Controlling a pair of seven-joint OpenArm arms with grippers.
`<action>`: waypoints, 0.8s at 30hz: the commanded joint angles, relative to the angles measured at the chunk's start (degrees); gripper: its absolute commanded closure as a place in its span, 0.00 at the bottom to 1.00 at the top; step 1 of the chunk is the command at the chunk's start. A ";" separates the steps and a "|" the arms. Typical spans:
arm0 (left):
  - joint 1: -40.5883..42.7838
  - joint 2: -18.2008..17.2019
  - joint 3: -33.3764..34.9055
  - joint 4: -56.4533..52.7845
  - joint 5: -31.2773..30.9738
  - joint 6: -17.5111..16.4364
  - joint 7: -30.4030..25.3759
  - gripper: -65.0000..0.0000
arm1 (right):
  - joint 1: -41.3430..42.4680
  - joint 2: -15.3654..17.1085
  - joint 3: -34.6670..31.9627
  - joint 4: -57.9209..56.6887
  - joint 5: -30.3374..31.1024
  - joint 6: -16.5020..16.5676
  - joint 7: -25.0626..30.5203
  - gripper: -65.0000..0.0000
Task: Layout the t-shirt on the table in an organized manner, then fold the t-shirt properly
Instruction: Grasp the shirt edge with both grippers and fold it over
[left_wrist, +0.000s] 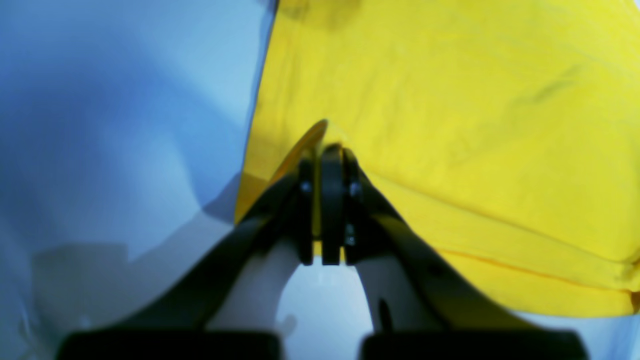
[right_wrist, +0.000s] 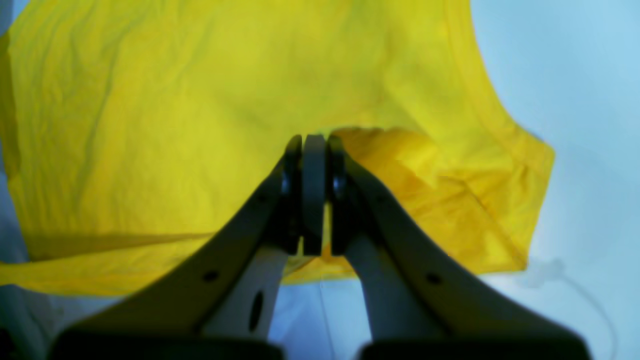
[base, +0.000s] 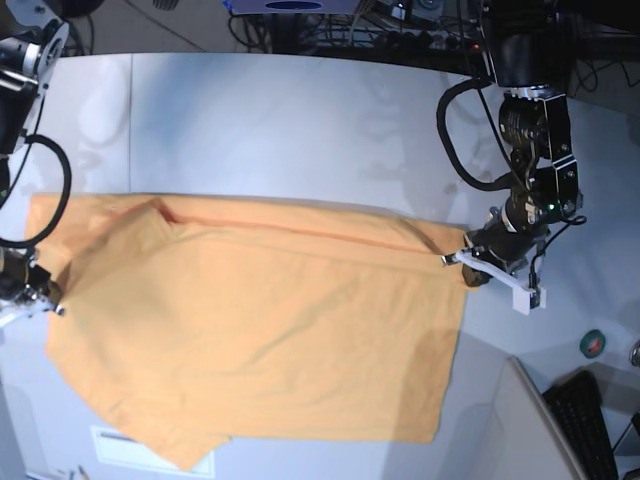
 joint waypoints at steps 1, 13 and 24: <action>-1.65 -0.36 0.11 -0.01 -0.36 -0.10 -1.22 1.00 | 1.98 1.45 -0.46 0.10 0.68 -0.03 1.55 1.00; -9.57 -0.62 -0.24 -8.09 -0.36 -0.02 -1.48 1.00 | 3.47 1.45 -0.72 3.97 0.77 -0.03 -0.56 1.00; -16.60 -0.62 0.29 -17.85 -0.27 3.41 -1.65 1.00 | 4.53 1.37 -1.16 0.80 0.77 -0.12 1.28 1.00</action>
